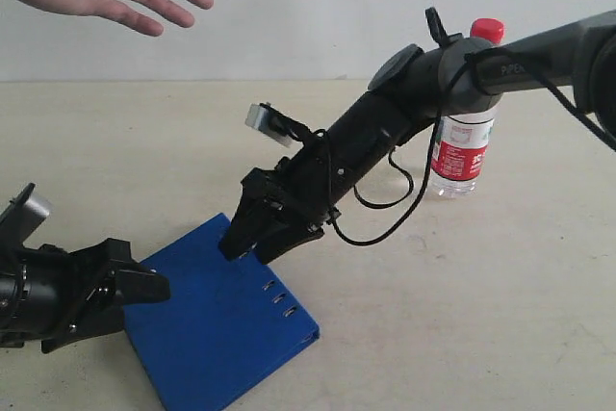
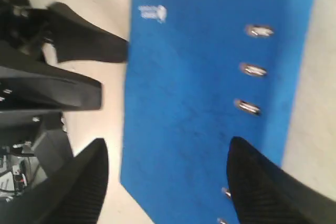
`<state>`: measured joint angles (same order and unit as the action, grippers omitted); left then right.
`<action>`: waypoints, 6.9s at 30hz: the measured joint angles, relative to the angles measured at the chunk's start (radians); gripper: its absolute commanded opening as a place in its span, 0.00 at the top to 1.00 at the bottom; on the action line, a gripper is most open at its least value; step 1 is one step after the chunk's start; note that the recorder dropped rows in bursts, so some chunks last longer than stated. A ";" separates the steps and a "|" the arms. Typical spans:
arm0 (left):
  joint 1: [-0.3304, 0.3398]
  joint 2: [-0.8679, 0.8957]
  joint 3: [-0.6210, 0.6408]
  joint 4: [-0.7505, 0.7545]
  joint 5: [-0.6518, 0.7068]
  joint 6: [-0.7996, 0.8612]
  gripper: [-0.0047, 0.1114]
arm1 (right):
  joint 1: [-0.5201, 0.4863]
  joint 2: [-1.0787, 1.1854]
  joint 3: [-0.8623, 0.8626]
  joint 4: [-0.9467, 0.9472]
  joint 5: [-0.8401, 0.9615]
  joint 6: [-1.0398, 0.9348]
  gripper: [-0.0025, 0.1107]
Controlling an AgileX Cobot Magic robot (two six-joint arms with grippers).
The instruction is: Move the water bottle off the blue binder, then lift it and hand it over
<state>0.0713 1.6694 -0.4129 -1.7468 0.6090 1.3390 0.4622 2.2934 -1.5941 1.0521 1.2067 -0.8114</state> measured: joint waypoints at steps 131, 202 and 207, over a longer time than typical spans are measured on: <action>0.001 0.101 0.055 0.046 0.445 0.365 0.92 | -0.074 -0.127 -0.006 -0.090 0.006 -0.025 0.41; -0.001 -1.141 0.106 0.011 -0.528 0.345 0.92 | 0.007 -0.297 0.118 -0.146 0.022 -0.349 0.98; -0.001 -1.347 0.142 0.011 -0.548 0.345 0.92 | 0.004 -0.455 0.120 -0.269 -0.001 -0.269 0.98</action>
<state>0.0702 0.3222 -0.2710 -1.7357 0.0611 1.6837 0.4662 1.8381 -1.4740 0.7833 1.2053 -1.0802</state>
